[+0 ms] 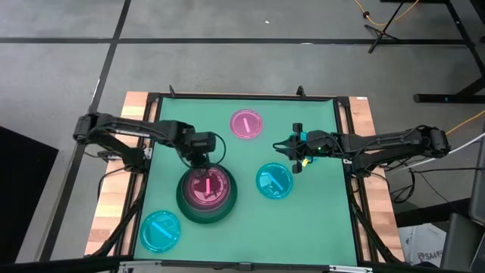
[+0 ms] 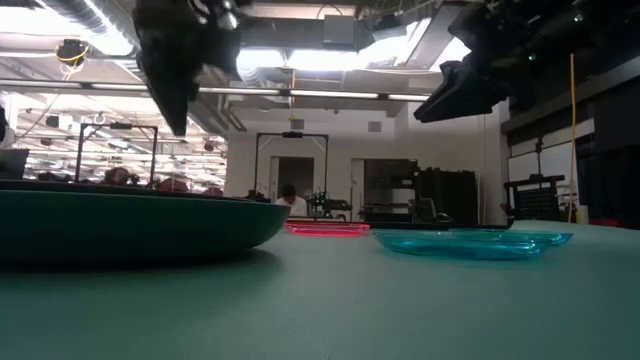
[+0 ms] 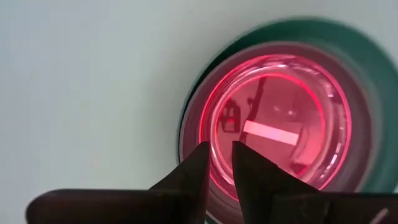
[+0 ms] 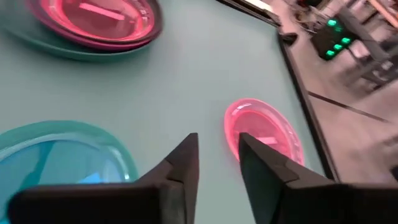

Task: Stack plastic plates
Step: Stack the top light blue plate on top of the stacked light pink plate

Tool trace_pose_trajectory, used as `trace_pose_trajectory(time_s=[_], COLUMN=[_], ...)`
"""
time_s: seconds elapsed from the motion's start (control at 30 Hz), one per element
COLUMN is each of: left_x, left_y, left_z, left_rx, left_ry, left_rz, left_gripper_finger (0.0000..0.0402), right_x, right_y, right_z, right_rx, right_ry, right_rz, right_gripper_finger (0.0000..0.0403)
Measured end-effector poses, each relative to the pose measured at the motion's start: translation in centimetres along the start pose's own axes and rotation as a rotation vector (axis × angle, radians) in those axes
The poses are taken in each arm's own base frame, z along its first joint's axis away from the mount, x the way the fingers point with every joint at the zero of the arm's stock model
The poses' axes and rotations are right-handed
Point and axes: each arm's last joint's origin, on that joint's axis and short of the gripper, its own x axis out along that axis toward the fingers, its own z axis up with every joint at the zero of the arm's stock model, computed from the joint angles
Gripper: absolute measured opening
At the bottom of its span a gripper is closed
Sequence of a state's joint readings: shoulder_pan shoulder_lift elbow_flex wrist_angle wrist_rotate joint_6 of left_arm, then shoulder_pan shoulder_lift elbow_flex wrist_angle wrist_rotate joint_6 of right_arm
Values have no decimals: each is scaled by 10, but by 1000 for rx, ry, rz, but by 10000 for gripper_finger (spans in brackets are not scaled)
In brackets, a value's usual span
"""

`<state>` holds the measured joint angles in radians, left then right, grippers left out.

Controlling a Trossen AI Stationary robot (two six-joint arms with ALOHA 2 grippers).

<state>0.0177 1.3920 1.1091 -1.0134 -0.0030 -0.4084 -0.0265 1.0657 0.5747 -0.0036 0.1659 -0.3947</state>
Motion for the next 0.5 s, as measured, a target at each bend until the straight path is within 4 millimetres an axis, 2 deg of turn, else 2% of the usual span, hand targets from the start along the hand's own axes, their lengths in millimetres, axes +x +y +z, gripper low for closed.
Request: trace_pose_trajectory(time_s=[0.23, 0.33, 0.5], left_x=[-37, -45, -48], left_y=[-7, -13, -23], left_z=[-17, -22, -28], left_rx=[46, 56, 99], left_ry=[-204, -284, -318], left_rz=[44, 82, 88], left_gripper_finger=[61, 61, 61], right_x=[-4, -9, -20], right_y=[-11, -26, -57], right_z=[10, 16, 10], right_rx=[10, 65, 146], right_ry=[66, 134, 313], right_rz=[-132, -164, -155], right_gripper_finger=[180, 201, 211])
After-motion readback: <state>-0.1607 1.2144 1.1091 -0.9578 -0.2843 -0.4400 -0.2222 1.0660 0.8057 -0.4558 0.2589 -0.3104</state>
